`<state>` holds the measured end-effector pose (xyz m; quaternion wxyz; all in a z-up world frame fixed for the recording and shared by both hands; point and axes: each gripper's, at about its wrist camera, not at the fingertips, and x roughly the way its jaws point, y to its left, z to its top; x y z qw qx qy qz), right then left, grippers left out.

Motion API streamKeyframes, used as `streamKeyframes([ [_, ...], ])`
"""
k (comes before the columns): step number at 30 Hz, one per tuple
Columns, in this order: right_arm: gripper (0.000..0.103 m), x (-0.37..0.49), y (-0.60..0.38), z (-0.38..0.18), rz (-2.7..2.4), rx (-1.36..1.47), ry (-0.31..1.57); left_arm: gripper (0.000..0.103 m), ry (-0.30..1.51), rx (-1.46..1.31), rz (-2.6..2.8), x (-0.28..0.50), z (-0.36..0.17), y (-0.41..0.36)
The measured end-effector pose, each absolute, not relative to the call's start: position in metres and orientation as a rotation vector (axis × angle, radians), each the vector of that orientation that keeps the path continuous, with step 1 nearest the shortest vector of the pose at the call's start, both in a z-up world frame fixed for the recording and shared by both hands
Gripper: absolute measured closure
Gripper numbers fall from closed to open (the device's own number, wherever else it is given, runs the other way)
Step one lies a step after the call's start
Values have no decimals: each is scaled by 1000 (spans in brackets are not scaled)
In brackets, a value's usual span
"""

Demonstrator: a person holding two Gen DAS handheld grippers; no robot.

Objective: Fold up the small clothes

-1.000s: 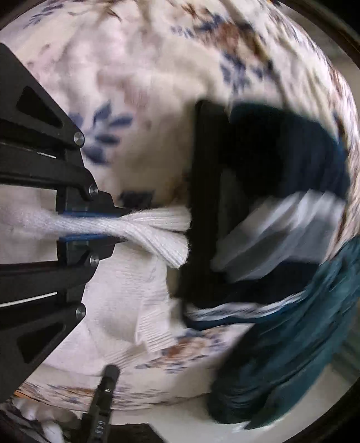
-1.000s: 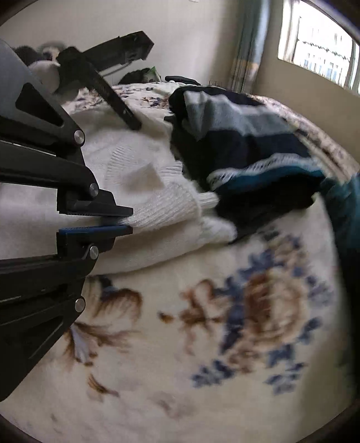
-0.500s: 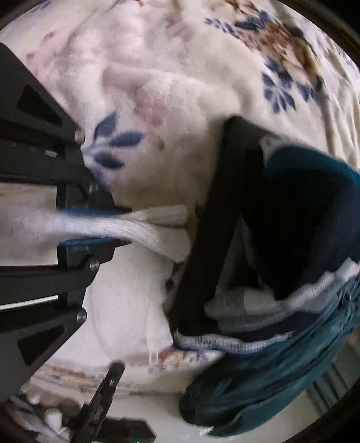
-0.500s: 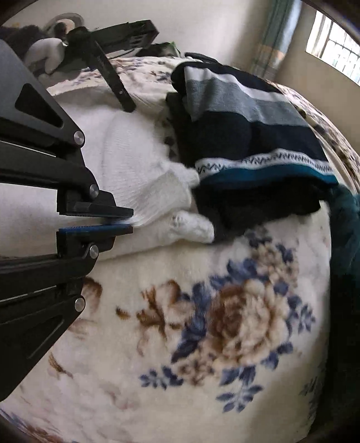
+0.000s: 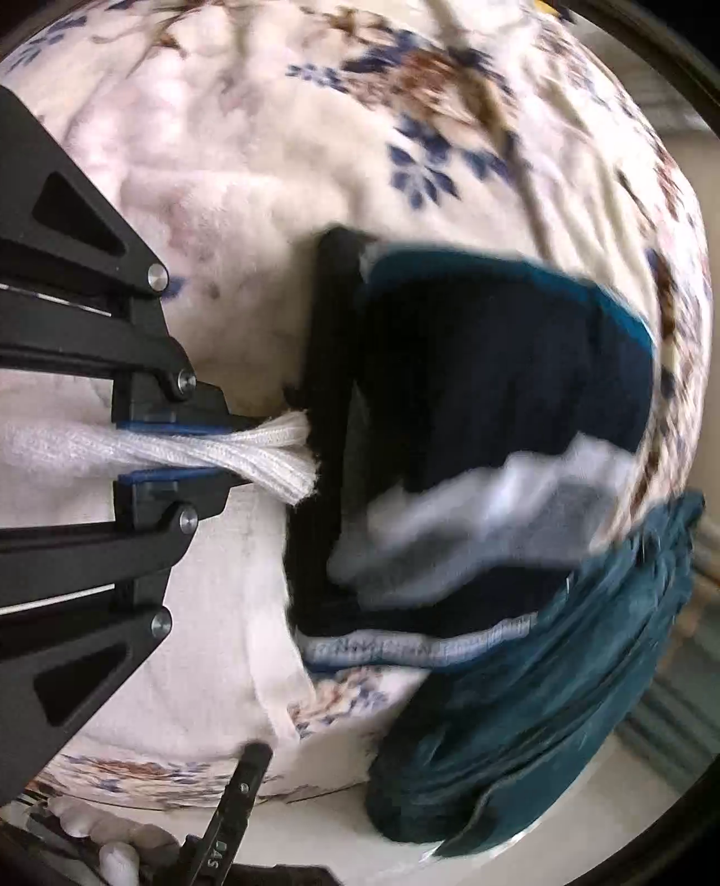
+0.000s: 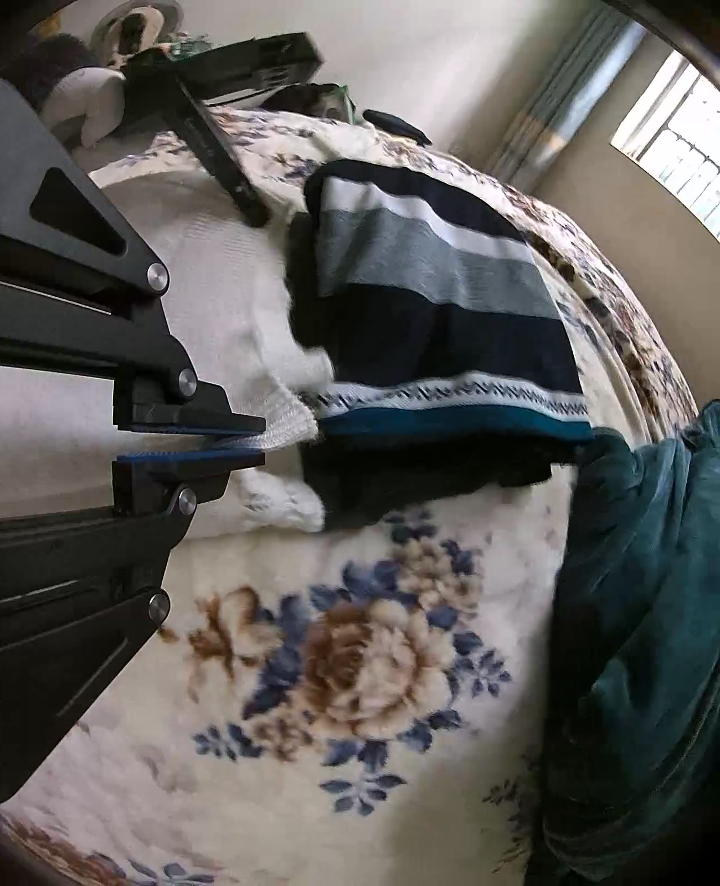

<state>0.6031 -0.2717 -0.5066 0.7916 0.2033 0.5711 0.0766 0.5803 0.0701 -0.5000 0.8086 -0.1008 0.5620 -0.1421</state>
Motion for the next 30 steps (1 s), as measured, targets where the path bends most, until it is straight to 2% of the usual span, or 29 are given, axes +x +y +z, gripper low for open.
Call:
streamKeyframes([
  [4, 99, 624, -273, -549, 108, 463, 1333, 94, 1352, -276, -271, 598, -552, 80],
  [6, 98, 629, -275, -570, 131, 512, 1424, 90, 1396, -335, -277, 600, -559, 85],
  [8, 85, 622, -288, -566, 161, 599, 1419, 81, 1370, -426, -312, 596, -547, 95],
  [9, 64, 616, -294, -561, 181, 624, 1403, 69, 1350, -461, -324, 591, -538, 102],
  [10, 39, 610, -299, -556, 196, 642, 1395, 54, 1320, -504, -335, 581, -526, 112],
  [12, 16, 589, -311, -548, 239, 683, 1388, 34, 1272, -586, -345, 560, -510, 131],
  [15, 15, 553, -318, -557, 306, 766, 1462, 32, 1299, -686, -364, 527, -516, 139],
  [20, 15, 518, -302, -594, 372, 826, 1546, 32, 1431, -673, -353, 492, -560, 128],
  [23, 15, 518, -291, -626, 397, 956, 1585, 32, 1407, -685, -347, 494, -568, 121],
  [24, 15, 520, -287, -635, 405, 992, 1592, 30, 1407, -679, -352, 497, -570, 119],
  [25, 14, 521, -282, -642, 420, 1008, 1596, 23, 1411, -690, -360, 499, -572, 117],
  [29, 14, 528, -259, -641, 463, 931, 1586, 21, 1422, -700, -422, 503, -572, 118],
  [30, 19, 529, -255, -639, 466, 909, 1589, 21, 1420, -688, -440, 502, -571, 116],
])
